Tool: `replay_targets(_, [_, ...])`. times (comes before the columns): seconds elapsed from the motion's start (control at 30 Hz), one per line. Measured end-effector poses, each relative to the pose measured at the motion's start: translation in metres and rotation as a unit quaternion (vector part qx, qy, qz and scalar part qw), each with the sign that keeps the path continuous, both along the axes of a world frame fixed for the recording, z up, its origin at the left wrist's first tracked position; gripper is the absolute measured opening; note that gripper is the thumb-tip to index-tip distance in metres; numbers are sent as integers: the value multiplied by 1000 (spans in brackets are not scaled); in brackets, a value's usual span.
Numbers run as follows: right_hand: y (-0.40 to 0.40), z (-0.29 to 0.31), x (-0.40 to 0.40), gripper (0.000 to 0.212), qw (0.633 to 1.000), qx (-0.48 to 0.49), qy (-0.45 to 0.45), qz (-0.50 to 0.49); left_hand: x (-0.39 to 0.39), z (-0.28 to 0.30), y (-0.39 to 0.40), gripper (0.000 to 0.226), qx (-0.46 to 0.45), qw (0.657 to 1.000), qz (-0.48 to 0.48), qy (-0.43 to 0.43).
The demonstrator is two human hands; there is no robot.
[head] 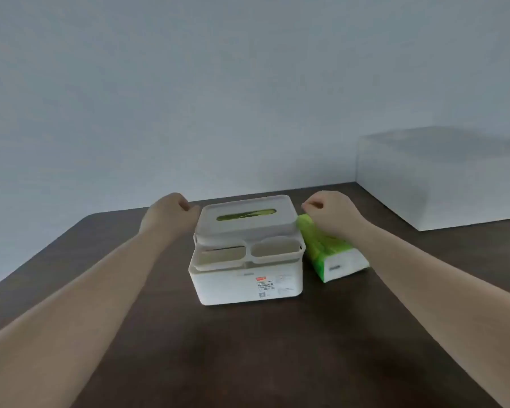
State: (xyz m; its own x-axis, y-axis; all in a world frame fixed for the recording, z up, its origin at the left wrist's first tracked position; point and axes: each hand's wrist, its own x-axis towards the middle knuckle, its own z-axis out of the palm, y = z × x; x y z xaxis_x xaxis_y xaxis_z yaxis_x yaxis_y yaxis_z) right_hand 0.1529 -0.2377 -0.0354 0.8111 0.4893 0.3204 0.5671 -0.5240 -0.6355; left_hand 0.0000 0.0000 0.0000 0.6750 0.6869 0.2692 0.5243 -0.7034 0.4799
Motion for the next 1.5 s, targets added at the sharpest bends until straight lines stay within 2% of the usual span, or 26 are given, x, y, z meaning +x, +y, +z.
replay_targets(0.1, [-2,9,-14,46,999,7,39,-20,-11,-1,-9,26,-60,998,-5,25])
replay_targets(0.17, [3,18,-22,52,997,-32,61,-16,-11,-3,-13,23,-88,995,-15,39])
replay_targets(0.23, [10,24,-27,38,994,-84,70,-14,-9,1,-15,19,-100,994,-14,41])
replay_targets(0.33, [19,25,-29,20,992,-100,74,-38,-7,-1,-13,31,-95,992,-10,79])
replay_targets(0.47, [25,22,-25,18,990,-100,69,-65,0,-3,-8,9,-89,992,1,85])
replay_targets(0.5, [27,23,-25,22,991,-99,62,-69,1,-2,-7,10,-76,994,5,82])
replay_targets(0.6, [33,27,-27,33,993,-76,43,-76,1,-4,-6,23,-7,998,26,54])
replay_targets(0.67, [38,29,-29,36,994,-64,39,-77,-1,-5,-2,28,0,999,39,18])
replay_targets(0.7, [40,30,-30,37,994,-58,41,-78,-1,-5,0,29,-23,999,40,-5])
replay_targets(0.77, [44,33,-32,40,996,-31,46,-72,-4,-2,6,27,-130,988,34,-77])
replay_targets(0.87, [47,36,-35,38,996,40,66,-36,-13,4,19,15,-330,920,49,-207])
replay_targets(0.93, [49,37,-38,43,995,65,79,-18,-20,6,32,15,-356,894,80,-259])
replay_targets(1.03, [53,34,-34,44,996,71,55,-22,-29,2,53,26,-331,881,137,-308])
replay_targets(1.2, [55,26,-27,40,998,47,33,-40,-44,-15,75,30,-310,867,216,-324])
replay_targets(1.33, [52,21,-27,36,997,34,13,-74,-52,-38,85,13,-308,863,256,-308])
replay_targets(1.5, [46,18,-29,30,995,-8,12,-102,-62,-61,91,30,-352,857,272,-260])
